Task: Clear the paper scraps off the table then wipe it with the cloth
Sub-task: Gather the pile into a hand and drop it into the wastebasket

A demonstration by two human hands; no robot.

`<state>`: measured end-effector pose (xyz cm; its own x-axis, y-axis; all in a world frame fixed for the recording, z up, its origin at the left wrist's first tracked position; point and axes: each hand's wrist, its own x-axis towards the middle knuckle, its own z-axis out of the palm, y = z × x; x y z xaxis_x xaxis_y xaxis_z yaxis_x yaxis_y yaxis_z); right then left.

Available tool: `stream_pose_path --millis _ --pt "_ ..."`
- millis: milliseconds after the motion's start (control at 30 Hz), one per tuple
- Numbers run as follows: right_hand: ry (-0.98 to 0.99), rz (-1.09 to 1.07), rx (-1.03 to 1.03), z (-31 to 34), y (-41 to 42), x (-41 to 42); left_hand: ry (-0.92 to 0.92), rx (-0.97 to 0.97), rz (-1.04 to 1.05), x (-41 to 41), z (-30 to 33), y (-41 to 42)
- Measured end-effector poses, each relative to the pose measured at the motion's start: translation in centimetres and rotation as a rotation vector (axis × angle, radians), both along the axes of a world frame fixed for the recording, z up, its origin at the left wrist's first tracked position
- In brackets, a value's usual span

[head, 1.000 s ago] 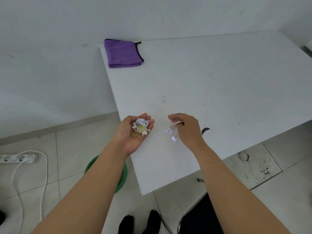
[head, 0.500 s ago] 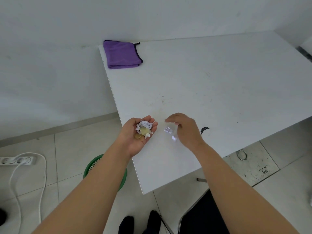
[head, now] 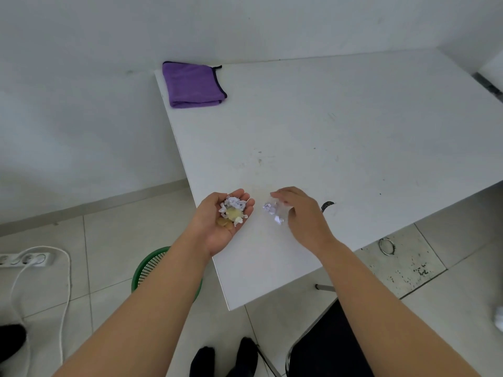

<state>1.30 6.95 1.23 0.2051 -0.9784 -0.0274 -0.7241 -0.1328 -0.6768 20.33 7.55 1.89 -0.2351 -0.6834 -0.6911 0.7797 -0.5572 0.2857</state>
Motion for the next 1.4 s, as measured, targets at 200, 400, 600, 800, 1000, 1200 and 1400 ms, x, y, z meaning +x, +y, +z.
stream_pose_path --millis 200,400,600,800,1000,1200,1400 --pt "0.073 0.111 0.185 0.9 0.2 -1.6 0.011 -0.013 0.011 0.4 0.1 -0.2" --pt "0.126 0.183 0.112 0.2 0.3 0.1 0.016 -0.022 0.029 0.9 0.2 -0.3" --pt "0.278 0.283 -0.02 -0.4 -0.4 0.4 0.008 -0.023 0.066 2.1 0.2 -0.3" --pt "0.412 0.326 -0.094 -0.4 -0.7 0.8 0.012 -0.028 0.08 2.8 0.4 0.2" --pt "0.154 0.109 0.055 0.2 -1.2 1.0 0.031 -0.031 0.102 4.3 0.0 1.1" --pt "-0.265 -0.308 0.129 1.4 -0.7 0.1 0.033 -0.015 0.132 5.9 -0.7 2.2" --pt "-0.141 -0.189 0.102 1.3 0.7 1.6 0.041 0.014 0.134 5.4 -0.8 3.0"
